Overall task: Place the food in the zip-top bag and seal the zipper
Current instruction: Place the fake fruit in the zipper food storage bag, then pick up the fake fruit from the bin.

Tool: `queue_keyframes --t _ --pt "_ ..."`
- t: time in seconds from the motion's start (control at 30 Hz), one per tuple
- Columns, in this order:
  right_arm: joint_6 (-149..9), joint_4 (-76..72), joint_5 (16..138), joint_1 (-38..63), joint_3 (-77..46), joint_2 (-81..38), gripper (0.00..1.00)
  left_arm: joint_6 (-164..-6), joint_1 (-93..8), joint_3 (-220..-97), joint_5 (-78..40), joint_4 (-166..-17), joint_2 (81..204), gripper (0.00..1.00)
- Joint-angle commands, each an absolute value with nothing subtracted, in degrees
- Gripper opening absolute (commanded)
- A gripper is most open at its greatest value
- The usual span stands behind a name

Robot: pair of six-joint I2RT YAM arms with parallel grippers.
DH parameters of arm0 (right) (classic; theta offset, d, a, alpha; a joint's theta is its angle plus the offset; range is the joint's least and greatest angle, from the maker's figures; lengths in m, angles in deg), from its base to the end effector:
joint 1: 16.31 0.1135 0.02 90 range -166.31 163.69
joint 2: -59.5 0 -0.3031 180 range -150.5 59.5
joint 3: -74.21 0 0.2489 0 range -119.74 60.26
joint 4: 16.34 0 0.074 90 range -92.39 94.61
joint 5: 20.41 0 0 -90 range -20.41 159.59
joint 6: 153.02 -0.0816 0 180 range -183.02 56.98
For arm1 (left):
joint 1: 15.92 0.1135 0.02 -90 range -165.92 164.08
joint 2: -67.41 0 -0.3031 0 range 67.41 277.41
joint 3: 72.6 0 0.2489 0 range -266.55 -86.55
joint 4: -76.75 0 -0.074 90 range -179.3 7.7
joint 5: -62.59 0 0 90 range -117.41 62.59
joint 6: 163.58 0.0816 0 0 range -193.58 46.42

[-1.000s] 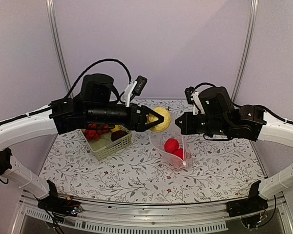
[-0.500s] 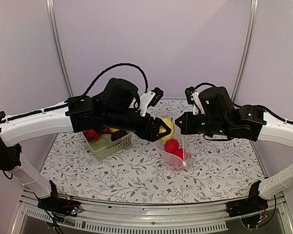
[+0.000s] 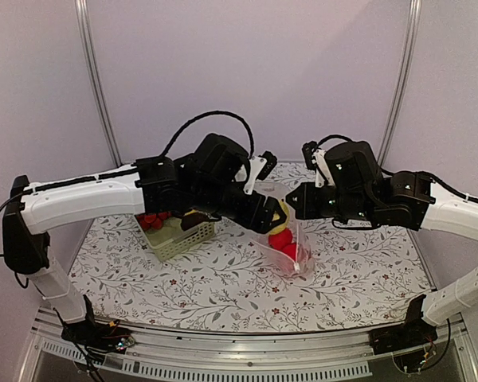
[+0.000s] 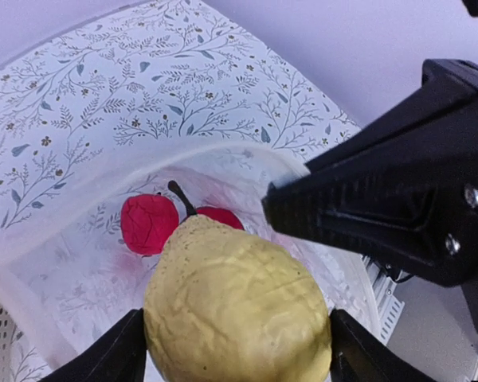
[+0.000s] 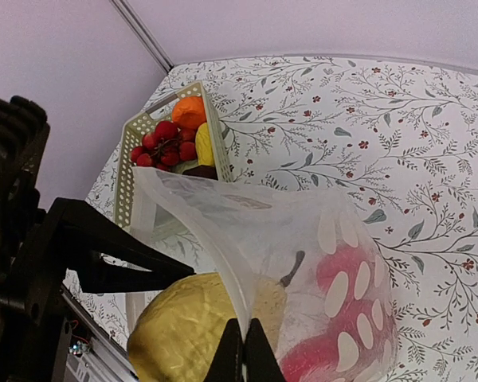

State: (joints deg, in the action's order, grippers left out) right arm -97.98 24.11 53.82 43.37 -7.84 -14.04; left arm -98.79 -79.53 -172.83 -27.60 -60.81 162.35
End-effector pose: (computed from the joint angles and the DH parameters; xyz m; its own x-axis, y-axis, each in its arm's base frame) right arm 0.1755 0.2562 0.3603 -0.6282 0.0182 -0.7779 -0.4324 0.8230 0.3684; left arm 0.1860 -0.3743 0.3445 -0.6239 0.2991 -0.7220 0.6951 0.6347 -0.3377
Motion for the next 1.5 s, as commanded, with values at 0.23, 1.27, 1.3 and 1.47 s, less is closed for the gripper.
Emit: queue_keyframes --t 0.23,1.27,1.3,1.47 --pt "-98.8 23.7 52.9 43.9 -6.3 -10.0 0.00 -101.6 -78.9 -175.9 -30.4 -59.8 165.9 0.94" --pt "-98.4 24.1 51.5 43.9 -7.2 -12.0 0.00 -114.6 -61.9 -157.0 -36.7 -60.1 140.9 0.91" --pt "-98.4 24.2 51.5 43.9 -7.2 -12.0 0.00 -115.0 -60.9 -156.5 -37.3 -59.4 141.4 0.90" --pt "-98.3 24.1 51.5 43.9 -7.1 -11.7 0.00 -118.2 -55.2 -149.9 -36.0 -62.6 143.0 0.83"
